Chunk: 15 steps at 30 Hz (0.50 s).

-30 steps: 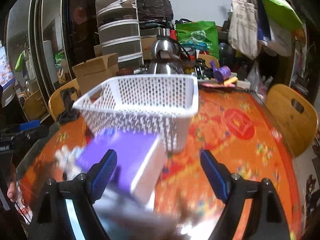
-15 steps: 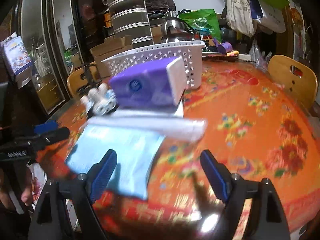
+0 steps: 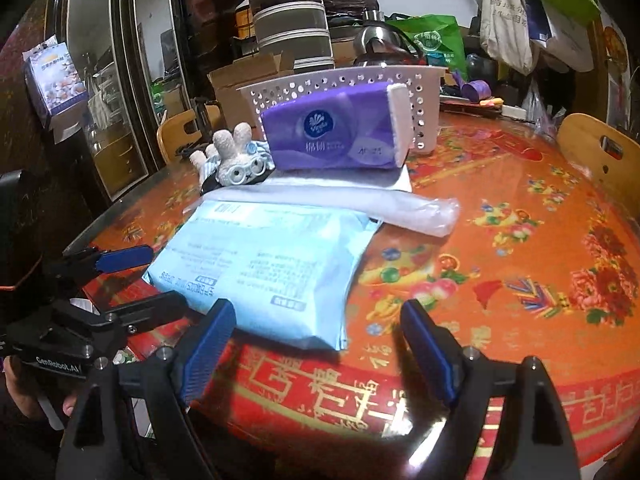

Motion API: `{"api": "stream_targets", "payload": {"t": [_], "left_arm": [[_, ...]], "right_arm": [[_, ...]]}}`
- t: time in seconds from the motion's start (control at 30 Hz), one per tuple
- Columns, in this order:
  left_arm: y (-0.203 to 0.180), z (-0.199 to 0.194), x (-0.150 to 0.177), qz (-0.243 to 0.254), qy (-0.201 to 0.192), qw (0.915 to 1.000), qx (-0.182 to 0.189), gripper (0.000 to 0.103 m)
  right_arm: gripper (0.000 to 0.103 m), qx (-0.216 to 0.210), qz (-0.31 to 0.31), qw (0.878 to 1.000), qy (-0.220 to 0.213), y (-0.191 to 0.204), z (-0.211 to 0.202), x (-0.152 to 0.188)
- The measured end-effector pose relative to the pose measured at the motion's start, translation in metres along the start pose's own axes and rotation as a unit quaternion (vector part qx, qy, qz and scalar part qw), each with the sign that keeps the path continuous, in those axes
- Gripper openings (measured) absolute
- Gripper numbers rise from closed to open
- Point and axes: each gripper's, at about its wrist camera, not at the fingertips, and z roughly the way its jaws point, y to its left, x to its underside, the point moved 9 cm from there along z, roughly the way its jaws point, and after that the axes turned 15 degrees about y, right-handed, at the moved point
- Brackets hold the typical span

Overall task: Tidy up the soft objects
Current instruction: 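Move the right gripper back to the light blue wipes package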

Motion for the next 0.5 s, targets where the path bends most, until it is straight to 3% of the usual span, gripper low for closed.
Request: {"api": "stream_targets", "payload": {"t": [0.27,0.33,0.5], "left_arm": [[-0.008,0.015,-0.014,0.019,-0.003,0.9998,0.006,0.094],[-0.009,0.017,-0.015,0.025,-0.005,0.9996,0.009,0.081],[-0.021,0.015,-0.016,0.043,-0.007,0.9988,0.025,0.054]], "right_arm": [[0.078,0.000,-0.016,1.000,-0.011,0.005,0.006,-0.005],[0.065,-0.010,-0.027,1.000,-0.010,0.009,0.006,-0.005],[0.051,-0.010,-0.046,0.999,-0.006,0.013,0.007,-0.006]]}}
